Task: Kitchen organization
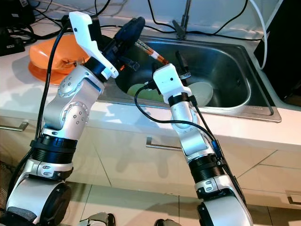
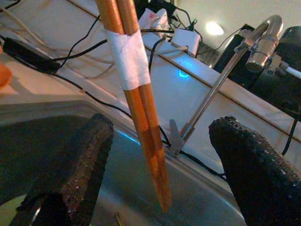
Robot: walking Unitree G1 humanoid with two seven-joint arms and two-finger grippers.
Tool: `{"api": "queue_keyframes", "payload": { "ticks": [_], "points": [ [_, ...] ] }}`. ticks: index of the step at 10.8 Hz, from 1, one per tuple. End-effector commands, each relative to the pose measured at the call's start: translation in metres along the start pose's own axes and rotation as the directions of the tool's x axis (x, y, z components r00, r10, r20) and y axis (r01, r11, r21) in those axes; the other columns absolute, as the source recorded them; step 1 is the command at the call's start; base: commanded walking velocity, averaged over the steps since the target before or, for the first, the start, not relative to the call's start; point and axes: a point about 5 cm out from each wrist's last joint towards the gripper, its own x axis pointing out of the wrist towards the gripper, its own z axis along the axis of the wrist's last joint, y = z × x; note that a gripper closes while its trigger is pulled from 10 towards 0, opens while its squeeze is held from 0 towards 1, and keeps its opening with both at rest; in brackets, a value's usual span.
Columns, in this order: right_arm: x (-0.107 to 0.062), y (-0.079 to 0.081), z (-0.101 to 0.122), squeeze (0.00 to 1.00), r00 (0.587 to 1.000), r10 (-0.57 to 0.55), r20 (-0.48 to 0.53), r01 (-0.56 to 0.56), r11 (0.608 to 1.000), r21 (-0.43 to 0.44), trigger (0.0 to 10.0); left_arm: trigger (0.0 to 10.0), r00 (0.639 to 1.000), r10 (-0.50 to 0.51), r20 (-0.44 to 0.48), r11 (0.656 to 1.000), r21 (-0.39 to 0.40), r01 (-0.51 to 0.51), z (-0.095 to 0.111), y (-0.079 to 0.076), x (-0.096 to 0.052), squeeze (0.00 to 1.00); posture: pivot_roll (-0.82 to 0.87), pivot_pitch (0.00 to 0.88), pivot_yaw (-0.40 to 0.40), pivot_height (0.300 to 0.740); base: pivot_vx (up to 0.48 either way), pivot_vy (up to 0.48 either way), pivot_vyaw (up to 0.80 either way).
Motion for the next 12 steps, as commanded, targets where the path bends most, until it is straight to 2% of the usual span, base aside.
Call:
{"api": "queue_keyframes", "payload": {
  "ticks": [1, 5, 6, 7, 12],
  "points": [
    [0.000, 0.001, 0.000, 0.00, 1.000, 0.001, 0.005, -0.001, 1.000, -0.001, 10.0, 10.0, 1.000, -0.030, -0.006, 0.999, 0.012, 0.030, 0.001, -0.005, 0.000, 0.00, 0.07, 0.046, -0.008, 0.740, 0.000, 0.000, 0.00],
    [0.001, -0.001, 0.005, 0.00, 1.000, -0.010, 0.026, 0.010, 1.000, 0.008, 10.0, 10.0, 0.998, -0.035, -0.043, 0.999, 0.032, 0.036, -0.005, -0.008, 0.000, 0.00, 0.07, 0.053, -0.006, 0.740, 0.000, 0.000, 0.00],
    [0.002, -0.002, 0.008, 0.00, 0.999, -0.012, 0.038, 0.012, 1.000, 0.014, 3.4, 10.0, 0.998, -0.033, -0.049, 0.999, 0.034, 0.034, -0.006, -0.008, -0.001, 0.00, 0.07, 0.056, -0.006, 0.740, 0.000, 0.000, 0.00],
    [0.003, -0.002, 0.011, 0.00, 0.999, -0.014, 0.052, 0.013, 1.000, 0.023, 0.0, 10.0, 0.998, -0.032, -0.052, 0.999, 0.035, 0.033, -0.006, -0.007, -0.001, 0.00, 0.07, 0.058, -0.005, 0.740, 0.000, 0.000, 0.00],
    [0.003, -0.002, 0.017, 0.00, 0.997, -0.008, 0.073, 0.004, 0.999, 0.052, 0.0, 10.0, 0.998, -0.029, -0.062, 0.999, 0.037, 0.031, -0.007, -0.008, 0.000, 0.00, 0.07, 0.070, -0.003, 0.740, 0.000, 0.000, 0.00]
  ]
}}
